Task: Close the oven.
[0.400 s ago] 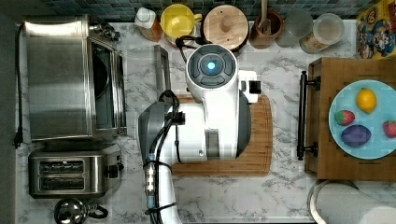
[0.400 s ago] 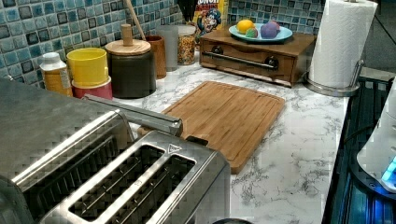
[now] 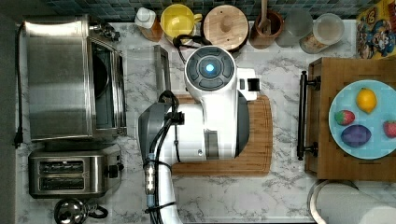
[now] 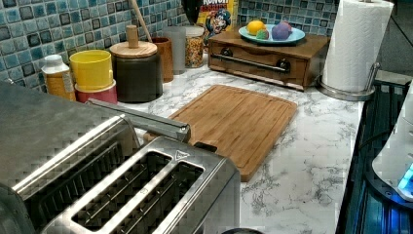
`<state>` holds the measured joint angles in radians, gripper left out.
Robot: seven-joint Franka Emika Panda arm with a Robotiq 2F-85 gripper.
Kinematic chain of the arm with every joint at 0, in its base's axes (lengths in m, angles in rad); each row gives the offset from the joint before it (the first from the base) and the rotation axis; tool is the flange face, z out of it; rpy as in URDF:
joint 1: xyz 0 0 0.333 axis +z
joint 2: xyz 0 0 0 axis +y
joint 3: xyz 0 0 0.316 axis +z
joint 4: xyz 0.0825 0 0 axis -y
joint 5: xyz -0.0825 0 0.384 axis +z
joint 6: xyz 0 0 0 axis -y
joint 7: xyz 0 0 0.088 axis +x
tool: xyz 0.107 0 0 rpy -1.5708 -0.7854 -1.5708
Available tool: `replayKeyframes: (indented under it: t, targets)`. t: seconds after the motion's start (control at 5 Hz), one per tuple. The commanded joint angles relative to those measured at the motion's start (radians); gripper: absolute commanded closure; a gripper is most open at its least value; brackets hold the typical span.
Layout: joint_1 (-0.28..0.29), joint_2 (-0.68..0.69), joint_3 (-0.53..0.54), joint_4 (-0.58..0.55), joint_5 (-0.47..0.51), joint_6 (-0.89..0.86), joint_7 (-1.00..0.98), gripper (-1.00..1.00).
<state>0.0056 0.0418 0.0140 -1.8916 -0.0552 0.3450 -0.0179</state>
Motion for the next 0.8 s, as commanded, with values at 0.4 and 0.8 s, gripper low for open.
replayKeyframes:
  t: [0.4,0.8]
  targets:
    - [-0.095,0.169,-0.033,0.021,0.437,0.203,-0.890,1.00]
    - [-0.101,0.237,0.009,0.025,0.630,0.206,-1.213,1.00]
